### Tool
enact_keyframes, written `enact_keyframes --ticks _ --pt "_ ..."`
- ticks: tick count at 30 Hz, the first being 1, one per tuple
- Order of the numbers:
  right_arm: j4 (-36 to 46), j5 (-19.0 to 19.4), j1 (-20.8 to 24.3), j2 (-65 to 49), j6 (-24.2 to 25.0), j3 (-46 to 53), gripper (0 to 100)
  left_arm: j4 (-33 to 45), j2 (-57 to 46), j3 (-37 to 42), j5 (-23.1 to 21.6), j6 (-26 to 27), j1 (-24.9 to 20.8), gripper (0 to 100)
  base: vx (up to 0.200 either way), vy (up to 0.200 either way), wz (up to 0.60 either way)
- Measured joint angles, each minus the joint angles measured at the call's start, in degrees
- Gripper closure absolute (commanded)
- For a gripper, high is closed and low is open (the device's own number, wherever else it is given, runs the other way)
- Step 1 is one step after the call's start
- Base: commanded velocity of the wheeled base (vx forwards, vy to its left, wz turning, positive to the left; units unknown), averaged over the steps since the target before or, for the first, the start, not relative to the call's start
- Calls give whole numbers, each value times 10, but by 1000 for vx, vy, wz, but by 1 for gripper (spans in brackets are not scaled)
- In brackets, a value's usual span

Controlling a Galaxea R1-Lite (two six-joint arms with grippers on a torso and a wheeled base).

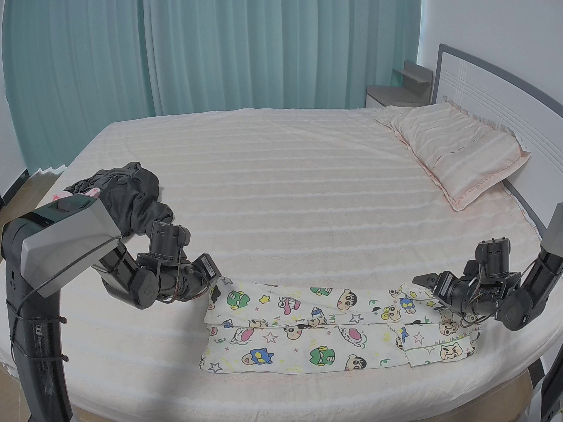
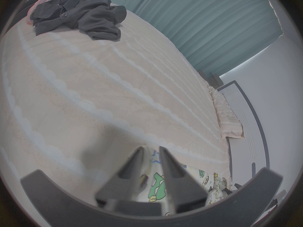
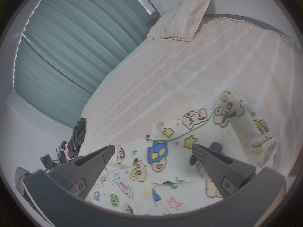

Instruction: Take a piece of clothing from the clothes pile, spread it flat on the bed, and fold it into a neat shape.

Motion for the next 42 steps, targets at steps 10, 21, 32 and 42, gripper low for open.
enact_keyframes --ticks 10,21,32,42 --pt "138 -6 -59 -39 -100 -27 0 7 1 12 -3 -1 5 0 0 0 0" --pt "213 -9 -116 -74 -173 -49 0 9 -34 100 -21 -16 10 0 0 0 0" --pt "206 11 -122 -39 -177 -15 0 8 -75 160 -50 -47 6 0 0 0 0" --pt "135 27 -119 19 -170 -22 100 5 -97 174 -72 -68 5 0 0 0 0"
